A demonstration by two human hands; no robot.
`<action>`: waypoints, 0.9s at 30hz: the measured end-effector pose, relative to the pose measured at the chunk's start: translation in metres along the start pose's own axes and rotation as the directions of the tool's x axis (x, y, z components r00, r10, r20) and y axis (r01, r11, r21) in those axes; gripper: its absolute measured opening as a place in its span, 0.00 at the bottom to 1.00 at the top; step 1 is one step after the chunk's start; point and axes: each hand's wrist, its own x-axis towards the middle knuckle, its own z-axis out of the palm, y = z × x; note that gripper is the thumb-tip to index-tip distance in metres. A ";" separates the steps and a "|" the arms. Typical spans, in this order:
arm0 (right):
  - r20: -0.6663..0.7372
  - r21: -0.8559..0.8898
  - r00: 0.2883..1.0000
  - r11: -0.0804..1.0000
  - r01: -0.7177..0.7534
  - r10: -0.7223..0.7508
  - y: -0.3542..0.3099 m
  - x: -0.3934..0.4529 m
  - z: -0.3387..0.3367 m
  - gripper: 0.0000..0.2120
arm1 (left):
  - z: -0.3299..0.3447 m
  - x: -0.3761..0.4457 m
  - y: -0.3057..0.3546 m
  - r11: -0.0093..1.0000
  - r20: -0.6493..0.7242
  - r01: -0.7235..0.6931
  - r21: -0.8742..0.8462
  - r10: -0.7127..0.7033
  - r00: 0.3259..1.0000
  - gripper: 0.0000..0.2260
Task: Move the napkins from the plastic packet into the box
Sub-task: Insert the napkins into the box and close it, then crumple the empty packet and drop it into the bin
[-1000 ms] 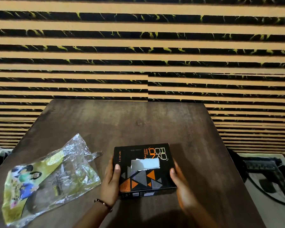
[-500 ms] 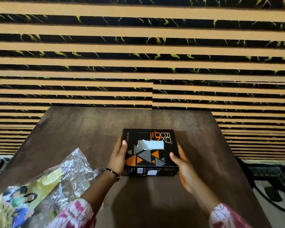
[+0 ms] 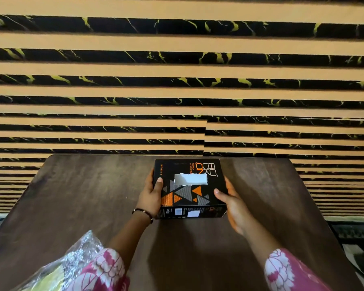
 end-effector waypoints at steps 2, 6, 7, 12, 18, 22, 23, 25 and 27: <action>-0.018 0.024 1.000 1.000 -0.001 0.001 -0.004 0.012 0.004 0.29 | -0.001 0.013 0.005 1.000 -0.003 0.011 -0.002 -0.011 1.000 0.20; -0.049 0.127 0.999 0.992 -0.010 0.016 -0.015 0.033 0.016 0.26 | -0.001 0.037 0.013 0.999 -0.054 -0.026 0.040 0.028 0.998 0.21; -0.068 0.145 0.997 0.989 -0.012 0.022 -0.018 0.038 0.018 0.25 | -0.001 0.043 0.015 0.997 -0.078 -0.035 0.072 0.040 0.996 0.21; -0.095 0.215 0.993 0.976 -0.043 0.064 -0.032 0.057 0.024 0.23 | 0.000 0.062 0.028 0.989 -0.102 0.003 0.150 0.012 0.995 0.18; -0.159 0.195 0.982 0.978 -0.073 0.105 -0.043 0.066 0.031 0.22 | 0.001 0.077 0.034 0.972 -0.114 0.002 0.236 0.026 0.993 0.17; -0.333 0.045 0.942 0.998 -0.038 0.051 -0.045 0.060 0.040 0.20 | 0.002 0.071 0.042 0.921 -0.171 0.011 0.389 0.061 0.983 0.18; -0.386 -0.013 0.923 1.000 -0.005 -0.001 -0.042 0.052 0.041 0.22 | -0.001 0.064 0.043 0.914 -0.188 -0.004 0.406 0.087 0.978 0.20; -0.434 -0.177 0.888 0.981 0.083 -0.153 -0.031 0.024 0.044 0.25 | -0.011 0.038 0.042 0.915 -0.211 -0.061 0.399 0.156 0.965 0.22; -0.399 -0.312 0.875 0.938 0.153 -0.276 -0.012 -0.009 0.046 0.22 | -0.025 -0.003 0.039 0.911 -0.217 -0.151 0.383 0.248 0.944 0.22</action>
